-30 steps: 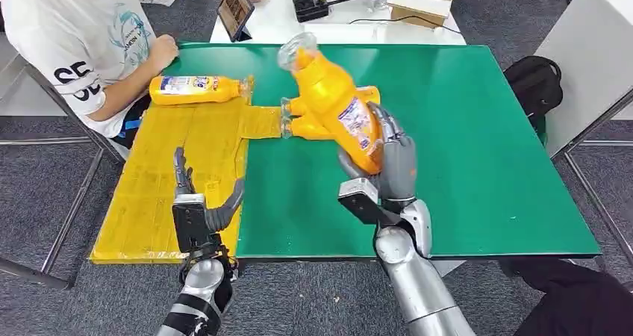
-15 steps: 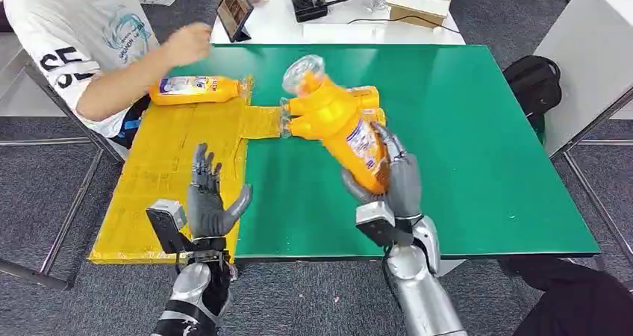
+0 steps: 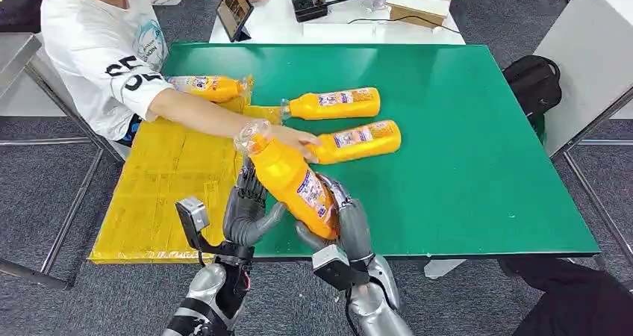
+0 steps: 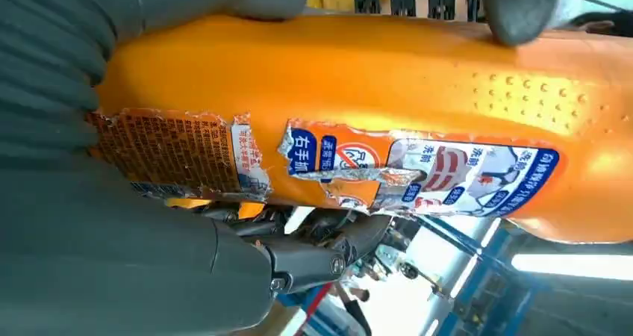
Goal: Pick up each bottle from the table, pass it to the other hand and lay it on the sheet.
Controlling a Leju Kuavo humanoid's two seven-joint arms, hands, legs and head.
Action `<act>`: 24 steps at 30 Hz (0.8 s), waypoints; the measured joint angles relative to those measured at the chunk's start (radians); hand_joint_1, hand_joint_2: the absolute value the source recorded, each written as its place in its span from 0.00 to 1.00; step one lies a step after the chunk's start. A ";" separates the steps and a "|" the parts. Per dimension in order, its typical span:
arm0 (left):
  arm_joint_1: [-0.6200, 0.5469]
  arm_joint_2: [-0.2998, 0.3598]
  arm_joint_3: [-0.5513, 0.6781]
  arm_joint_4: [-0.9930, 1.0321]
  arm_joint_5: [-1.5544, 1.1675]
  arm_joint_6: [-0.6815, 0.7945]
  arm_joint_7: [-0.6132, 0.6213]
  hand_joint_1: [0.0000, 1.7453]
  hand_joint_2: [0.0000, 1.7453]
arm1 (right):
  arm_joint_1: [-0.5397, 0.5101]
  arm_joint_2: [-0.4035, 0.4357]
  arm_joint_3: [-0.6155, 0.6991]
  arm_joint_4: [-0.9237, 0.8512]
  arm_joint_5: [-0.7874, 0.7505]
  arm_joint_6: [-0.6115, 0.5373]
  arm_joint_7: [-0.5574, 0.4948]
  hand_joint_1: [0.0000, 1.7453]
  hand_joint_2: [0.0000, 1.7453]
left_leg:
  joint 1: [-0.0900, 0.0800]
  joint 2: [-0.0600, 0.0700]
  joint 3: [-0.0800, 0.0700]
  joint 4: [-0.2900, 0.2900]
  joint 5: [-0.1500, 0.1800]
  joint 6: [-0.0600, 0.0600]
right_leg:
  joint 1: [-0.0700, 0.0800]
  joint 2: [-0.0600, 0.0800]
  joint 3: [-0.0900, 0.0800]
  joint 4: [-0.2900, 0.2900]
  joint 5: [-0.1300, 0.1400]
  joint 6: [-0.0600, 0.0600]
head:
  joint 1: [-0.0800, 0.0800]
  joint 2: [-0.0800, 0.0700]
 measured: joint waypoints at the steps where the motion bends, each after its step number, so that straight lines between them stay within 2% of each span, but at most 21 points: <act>1: -0.001 0.000 -0.002 0.003 0.001 -0.002 -0.001 0.00 1.00 | 0.000 0.001 0.000 0.003 -0.002 0.000 0.000 1.00 1.00 | 0.000 0.000 0.000 0.000 0.000 0.000 | 0.000 0.000 0.000 0.000 0.000 0.000 | 0.000 0.000; 19: -0.007 0.000 -0.018 0.025 -0.013 -0.010 -0.011 0.00 1.00 | 0.006 0.001 -0.019 0.013 -0.024 0.019 0.000 1.00 1.00 | 0.000 0.000 0.000 0.000 0.000 0.000 | 0.000 0.000 0.000 0.000 0.000 0.000 | 0.000 0.000; 24: -0.012 0.000 -0.030 0.038 -0.002 -0.039 -0.005 0.00 1.00 | 0.006 0.004 -0.023 0.019 0.011 0.037 0.000 1.00 1.00 | 0.000 0.000 0.000 0.000 0.000 0.000 | 0.000 0.000 0.000 0.000 0.000 0.000 | 0.000 0.000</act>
